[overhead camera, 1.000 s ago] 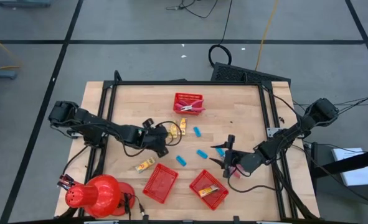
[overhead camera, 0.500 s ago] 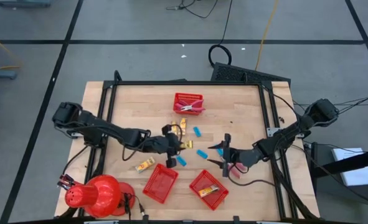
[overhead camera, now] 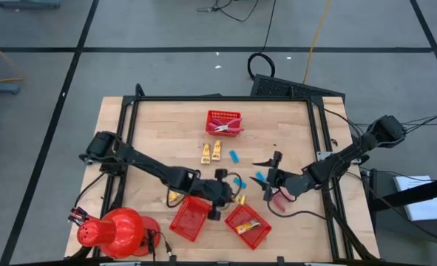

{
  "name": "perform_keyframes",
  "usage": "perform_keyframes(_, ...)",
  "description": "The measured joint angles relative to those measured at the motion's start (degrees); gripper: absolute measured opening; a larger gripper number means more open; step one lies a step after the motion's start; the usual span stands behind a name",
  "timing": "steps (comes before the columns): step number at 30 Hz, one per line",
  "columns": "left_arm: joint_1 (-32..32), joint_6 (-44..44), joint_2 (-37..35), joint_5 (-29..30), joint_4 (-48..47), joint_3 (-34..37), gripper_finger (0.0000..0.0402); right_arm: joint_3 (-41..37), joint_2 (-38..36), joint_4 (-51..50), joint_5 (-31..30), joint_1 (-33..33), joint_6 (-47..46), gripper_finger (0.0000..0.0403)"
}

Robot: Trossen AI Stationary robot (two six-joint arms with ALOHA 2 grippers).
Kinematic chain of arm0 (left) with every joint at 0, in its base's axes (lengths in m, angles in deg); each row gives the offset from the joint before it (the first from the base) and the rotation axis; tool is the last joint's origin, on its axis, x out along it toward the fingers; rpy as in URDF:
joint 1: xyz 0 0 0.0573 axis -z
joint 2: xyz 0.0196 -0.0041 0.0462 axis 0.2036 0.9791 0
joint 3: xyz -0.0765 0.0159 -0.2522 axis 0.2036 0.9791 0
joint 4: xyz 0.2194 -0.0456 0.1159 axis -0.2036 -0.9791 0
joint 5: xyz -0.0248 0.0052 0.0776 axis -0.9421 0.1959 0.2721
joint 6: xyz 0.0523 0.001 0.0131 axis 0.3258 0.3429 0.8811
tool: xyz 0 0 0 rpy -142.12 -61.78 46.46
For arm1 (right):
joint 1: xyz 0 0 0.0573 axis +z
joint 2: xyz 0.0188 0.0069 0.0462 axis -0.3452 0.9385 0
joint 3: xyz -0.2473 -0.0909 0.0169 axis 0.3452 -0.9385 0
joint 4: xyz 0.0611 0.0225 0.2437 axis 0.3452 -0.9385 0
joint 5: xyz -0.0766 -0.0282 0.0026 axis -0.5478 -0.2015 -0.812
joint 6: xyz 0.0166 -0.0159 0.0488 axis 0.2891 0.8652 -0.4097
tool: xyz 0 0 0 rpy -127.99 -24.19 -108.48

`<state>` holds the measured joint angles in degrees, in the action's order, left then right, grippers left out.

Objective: Pick & Place School Supplies
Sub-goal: Put the yellow crayon pack into the bottom right red basket

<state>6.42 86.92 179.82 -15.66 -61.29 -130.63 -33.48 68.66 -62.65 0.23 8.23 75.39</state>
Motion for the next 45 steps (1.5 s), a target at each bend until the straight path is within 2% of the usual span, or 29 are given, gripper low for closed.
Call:
perform_keyframes(11,1.22,7.37,10.51,-8.89,-0.54,-13.40,0.0067,0.05,-3.08,-3.06,-1.49,-1.79,1.44,0.0228)
perform_keyframes(17,0.48,6.96,12.82,-16.69,2.06,-14.51,0.0067,0.01,-3.52,-3.66,-1.48,-1.86,1.44,0.0228)
perform_keyframes(25,-0.02,5.53,15.88,-17.92,4.91,-14.49,0.0067,0.01,-3.56,-3.79,-1.30,-1.84,1.42,0.0228)
perform_keyframes(30,-0.98,3.01,16.95,-21.78,6.46,-14.53,0.0068,0.01,-3.56,-3.68,-1.30,-1.84,1.42,0.0227)
perform_keyframes(32,-1.22,2.79,17.59,-23.13,7.13,-14.44,0.0091,0.01,-3.58,-3.71,-1.30,-1.84,1.42,0.0227)
perform_keyframes(38,-1.26,2.11,17.85,-23.63,7.21,-14.51,0.0198,0.01,-3.56,-4.00,-1.30,-1.84,1.24,0.0227)
perform_keyframes(41,-1.26,2.36,17.85,-23.62,7.48,-14.51,0.0232,0.01,-3.56,-3.95,-1.30,-1.84,1.22,0.0226)
perform_keyframes(45,-1.17,3.25,17.78,-22.64,8.28,-14.51,0.0259,0.01,-3.56,-3.96,-1.28,-1.84,1.22,0.0226)
